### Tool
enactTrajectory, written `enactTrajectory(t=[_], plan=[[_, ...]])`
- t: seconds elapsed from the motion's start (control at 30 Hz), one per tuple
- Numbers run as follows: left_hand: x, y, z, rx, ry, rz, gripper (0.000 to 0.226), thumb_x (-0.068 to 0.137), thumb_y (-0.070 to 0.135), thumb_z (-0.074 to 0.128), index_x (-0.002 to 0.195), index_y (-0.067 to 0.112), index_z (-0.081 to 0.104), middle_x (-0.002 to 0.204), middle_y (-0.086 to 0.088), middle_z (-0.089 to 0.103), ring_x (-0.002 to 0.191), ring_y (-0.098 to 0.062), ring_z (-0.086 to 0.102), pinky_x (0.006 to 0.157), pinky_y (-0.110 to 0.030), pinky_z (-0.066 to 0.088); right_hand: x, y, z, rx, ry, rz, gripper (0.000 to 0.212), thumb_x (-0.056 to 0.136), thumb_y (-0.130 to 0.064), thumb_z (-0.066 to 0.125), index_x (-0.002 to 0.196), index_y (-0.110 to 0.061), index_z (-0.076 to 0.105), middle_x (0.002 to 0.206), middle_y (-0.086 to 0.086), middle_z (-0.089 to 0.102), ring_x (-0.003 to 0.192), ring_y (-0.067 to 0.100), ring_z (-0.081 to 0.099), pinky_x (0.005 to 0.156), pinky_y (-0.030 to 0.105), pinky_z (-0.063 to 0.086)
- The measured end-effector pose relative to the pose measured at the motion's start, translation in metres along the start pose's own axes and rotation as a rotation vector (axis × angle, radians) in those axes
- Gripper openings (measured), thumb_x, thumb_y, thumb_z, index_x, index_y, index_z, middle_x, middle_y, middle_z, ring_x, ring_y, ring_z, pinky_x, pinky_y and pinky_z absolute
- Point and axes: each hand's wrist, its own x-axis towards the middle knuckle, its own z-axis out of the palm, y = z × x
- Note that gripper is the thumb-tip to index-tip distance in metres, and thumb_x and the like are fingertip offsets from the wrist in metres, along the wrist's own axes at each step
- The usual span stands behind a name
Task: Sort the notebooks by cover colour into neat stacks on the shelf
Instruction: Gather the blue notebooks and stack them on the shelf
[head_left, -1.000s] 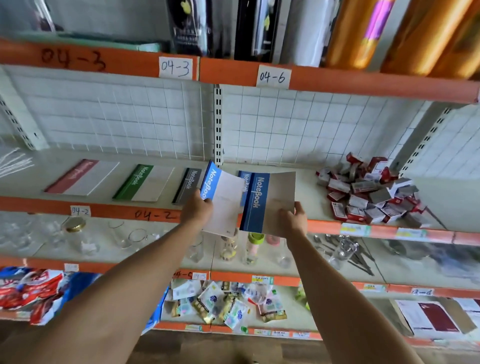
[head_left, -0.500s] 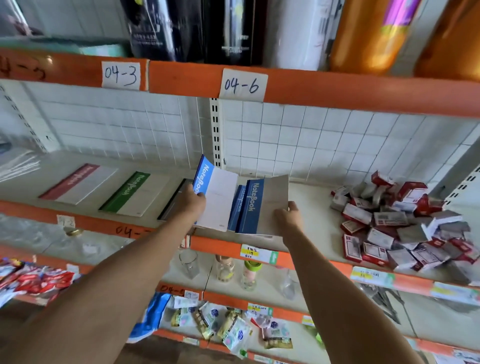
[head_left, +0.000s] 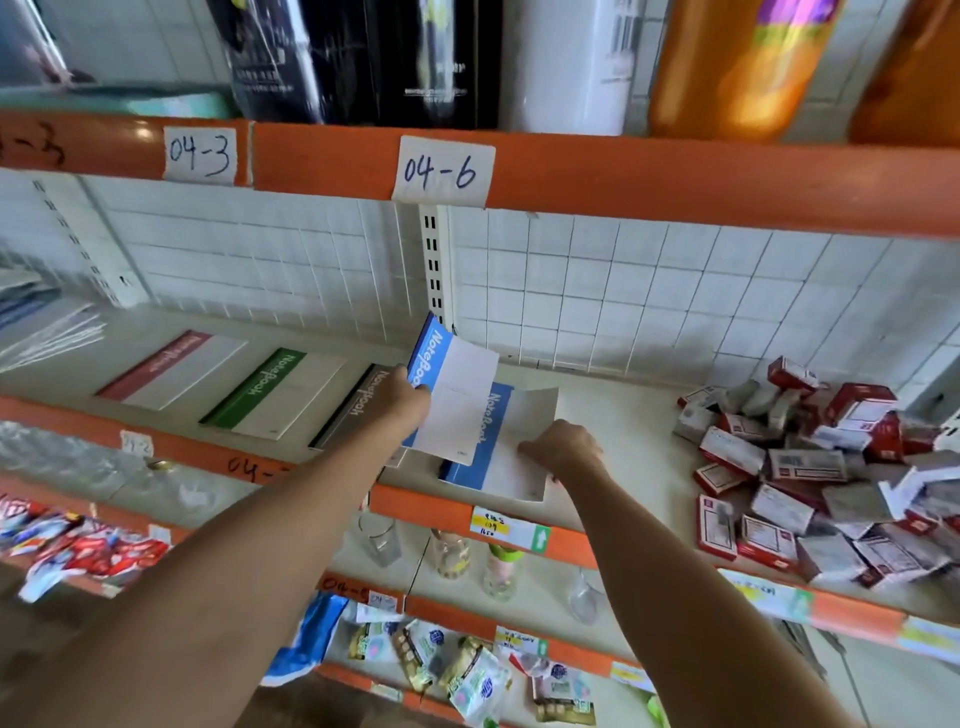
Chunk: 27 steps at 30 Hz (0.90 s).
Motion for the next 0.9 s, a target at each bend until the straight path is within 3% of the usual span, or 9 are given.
enactTrajectory(t=[0.17,0.27,0.4,0.6,0.7,0.9], plan=[[-0.002,0.013,0.011,0.054,-0.113,0.054,0.021,0.093,0.019,0.049,0.111,0.016,0.06,0.098,-0.009,0.063,0.084,-0.029,0.059,0.054,-0.026,0.037,-0.003,-0.002,-0.006,-0.178,0.031,0.014,0.05,0.09,-0.051,0.055,0.126,-0.015,0.058,0.129,0.011,0.059,0.119,0.029,0.056,0.095,0.035,0.042],[-0.001,0.012,0.023,-0.02,-0.171,0.028,0.027,0.092,0.017,0.053,0.118,0.013,0.06,0.11,-0.013,0.066,0.092,-0.03,0.061,0.068,-0.028,0.044,-0.002,0.002,-0.006,-0.148,0.032,0.023,0.055,0.089,-0.056,0.052,0.125,-0.016,0.058,0.124,0.01,0.062,0.114,0.028,0.06,0.094,0.033,0.044],[-0.003,0.01,0.034,-0.118,-0.279,0.012,0.044,0.085,0.023,0.074,0.125,0.012,0.06,0.119,-0.01,0.066,0.101,-0.027,0.062,0.079,-0.031,0.047,0.001,0.012,-0.013,-0.098,0.039,0.021,0.046,0.088,-0.052,0.049,0.116,-0.018,0.061,0.11,0.007,0.069,0.102,0.026,0.066,0.088,0.03,0.049],[-0.005,0.008,0.057,-0.045,-0.304,-0.014,0.049,0.079,0.029,0.082,0.118,0.01,0.061,0.114,-0.01,0.067,0.096,-0.026,0.064,0.084,-0.036,0.054,0.008,0.015,-0.017,-0.076,0.018,-0.01,0.033,0.085,-0.034,0.049,0.106,-0.014,0.063,0.102,0.011,0.072,0.097,0.028,0.067,0.079,0.031,0.048],[-0.01,0.013,0.06,0.068,-0.281,-0.013,0.044,0.081,0.032,0.079,0.108,0.011,0.052,0.105,-0.007,0.061,0.088,-0.023,0.06,0.077,-0.035,0.052,0.012,0.017,-0.017,-0.076,0.013,-0.043,0.029,0.085,-0.032,0.048,0.101,-0.014,0.063,0.099,0.011,0.072,0.094,0.029,0.067,0.073,0.03,0.045],[-0.017,0.012,0.065,0.535,-0.221,0.149,0.058,0.092,0.055,0.057,0.127,0.011,0.043,0.126,-0.009,0.058,0.111,-0.029,0.059,0.076,-0.034,0.039,0.016,0.019,-0.015,-0.087,0.015,-0.082,0.027,0.082,-0.028,0.047,0.098,-0.015,0.063,0.101,0.012,0.071,0.093,0.031,0.065,0.07,0.029,0.042]])
